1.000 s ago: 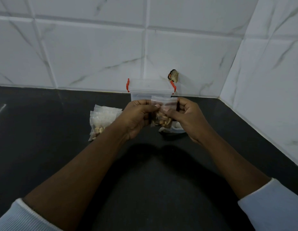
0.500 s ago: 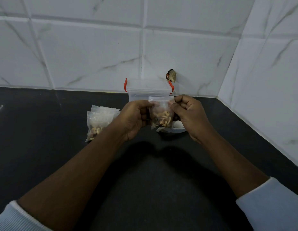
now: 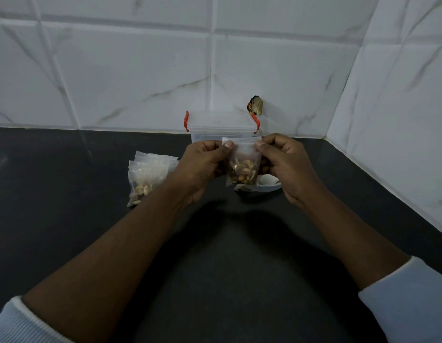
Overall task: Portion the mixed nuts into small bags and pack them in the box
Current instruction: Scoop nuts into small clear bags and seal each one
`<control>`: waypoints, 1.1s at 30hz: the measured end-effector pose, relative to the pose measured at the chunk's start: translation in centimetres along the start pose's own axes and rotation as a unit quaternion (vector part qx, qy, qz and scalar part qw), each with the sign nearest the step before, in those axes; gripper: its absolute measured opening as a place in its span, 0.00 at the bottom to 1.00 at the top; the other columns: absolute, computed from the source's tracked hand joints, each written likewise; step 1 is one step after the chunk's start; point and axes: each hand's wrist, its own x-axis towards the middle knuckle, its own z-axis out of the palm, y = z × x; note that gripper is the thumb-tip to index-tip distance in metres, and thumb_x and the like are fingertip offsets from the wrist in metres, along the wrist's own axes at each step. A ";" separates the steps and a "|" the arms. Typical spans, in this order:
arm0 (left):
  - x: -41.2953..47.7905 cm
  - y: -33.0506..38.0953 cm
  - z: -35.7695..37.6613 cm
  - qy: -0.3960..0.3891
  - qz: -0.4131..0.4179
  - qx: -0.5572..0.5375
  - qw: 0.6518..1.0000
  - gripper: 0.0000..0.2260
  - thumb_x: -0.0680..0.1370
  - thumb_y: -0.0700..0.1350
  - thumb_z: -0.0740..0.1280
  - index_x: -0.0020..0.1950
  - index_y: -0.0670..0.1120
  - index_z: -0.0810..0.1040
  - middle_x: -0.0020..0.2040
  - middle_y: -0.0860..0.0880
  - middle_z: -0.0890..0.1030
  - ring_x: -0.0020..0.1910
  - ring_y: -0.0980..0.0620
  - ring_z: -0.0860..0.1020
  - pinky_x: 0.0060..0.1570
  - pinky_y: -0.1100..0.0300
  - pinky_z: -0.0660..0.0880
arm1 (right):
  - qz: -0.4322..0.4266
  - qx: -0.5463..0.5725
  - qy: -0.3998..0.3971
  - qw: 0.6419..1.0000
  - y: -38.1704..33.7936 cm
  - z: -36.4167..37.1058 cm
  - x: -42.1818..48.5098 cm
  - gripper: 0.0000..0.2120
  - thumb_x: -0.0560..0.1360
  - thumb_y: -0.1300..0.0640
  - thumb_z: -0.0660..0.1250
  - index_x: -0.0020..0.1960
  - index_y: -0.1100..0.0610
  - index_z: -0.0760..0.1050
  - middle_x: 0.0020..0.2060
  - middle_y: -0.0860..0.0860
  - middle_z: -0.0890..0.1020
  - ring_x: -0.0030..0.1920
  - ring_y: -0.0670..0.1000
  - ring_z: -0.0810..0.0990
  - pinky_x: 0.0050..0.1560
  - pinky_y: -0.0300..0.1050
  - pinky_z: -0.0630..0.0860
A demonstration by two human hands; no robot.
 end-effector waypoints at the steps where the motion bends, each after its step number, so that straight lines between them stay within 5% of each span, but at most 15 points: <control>1: 0.0 0.0 0.0 -0.001 0.000 0.003 1.000 0.08 0.82 0.44 0.67 0.52 0.41 0.84 0.51 0.44 0.87 0.49 0.49 0.86 0.48 0.57 0.82 | 0.002 0.007 0.007 1.000 0.0 0.0 0.0 0.07 0.81 0.61 0.68 0.44 0.58 0.80 0.38 0.54 0.83 0.40 0.55 0.84 0.41 0.52 0.83; 8: 0.1 0.2 0.4 0.055 0.020 -0.026 0.998 0.05 0.79 0.39 0.70 0.50 0.38 0.84 0.49 0.42 0.87 0.50 0.48 0.86 0.51 0.57 0.82 | -0.007 0.014 0.030 0.999 0.1 0.5 -0.1 0.06 0.79 0.61 0.70 0.43 0.58 0.82 0.41 0.55 0.83 0.45 0.57 0.83 0.49 0.60 0.84; 12: 0.1 0.1 0.5 0.075 0.045 -0.015 0.996 0.05 0.80 0.38 0.70 0.48 0.38 0.85 0.46 0.42 0.87 0.48 0.47 0.86 0.49 0.58 0.83 | 0.021 0.051 0.008 0.998 -0.3 0.6 -0.3 0.06 0.81 0.60 0.68 0.46 0.60 0.81 0.40 0.58 0.83 0.43 0.58 0.83 0.44 0.55 0.85; 26: -0.1 0.1 0.7 0.009 -0.003 -0.014 1.000 0.14 0.79 0.44 0.72 0.55 0.32 0.82 0.51 0.36 0.86 0.50 0.38 0.85 0.55 0.44 0.82 | -0.044 -0.037 -0.048 0.997 0.2 0.4 -0.2 0.08 0.83 0.64 0.64 0.47 0.56 0.77 0.41 0.54 0.79 0.44 0.52 0.78 0.48 0.51 0.79; 29: 0.0 0.1 0.5 -0.008 -0.012 -0.017 1.000 0.12 0.78 0.43 0.73 0.56 0.36 0.82 0.51 0.39 0.86 0.51 0.41 0.86 0.51 0.48 0.83 | -0.061 -0.064 -0.053 0.995 0.1 0.4 -0.3 0.11 0.83 0.63 0.64 0.45 0.51 0.77 0.40 0.52 0.80 0.44 0.51 0.78 0.48 0.53 0.79; 33: -0.2 0.2 0.3 -0.009 0.009 0.019 1.000 0.06 0.79 0.42 0.71 0.51 0.40 0.84 0.48 0.43 0.87 0.48 0.47 0.86 0.50 0.52 0.82 | -0.070 -0.058 -0.042 0.995 -0.2 0.5 -0.5 0.06 0.82 0.64 0.66 0.47 0.57 0.79 0.39 0.55 0.83 0.41 0.54 0.81 0.48 0.57 0.82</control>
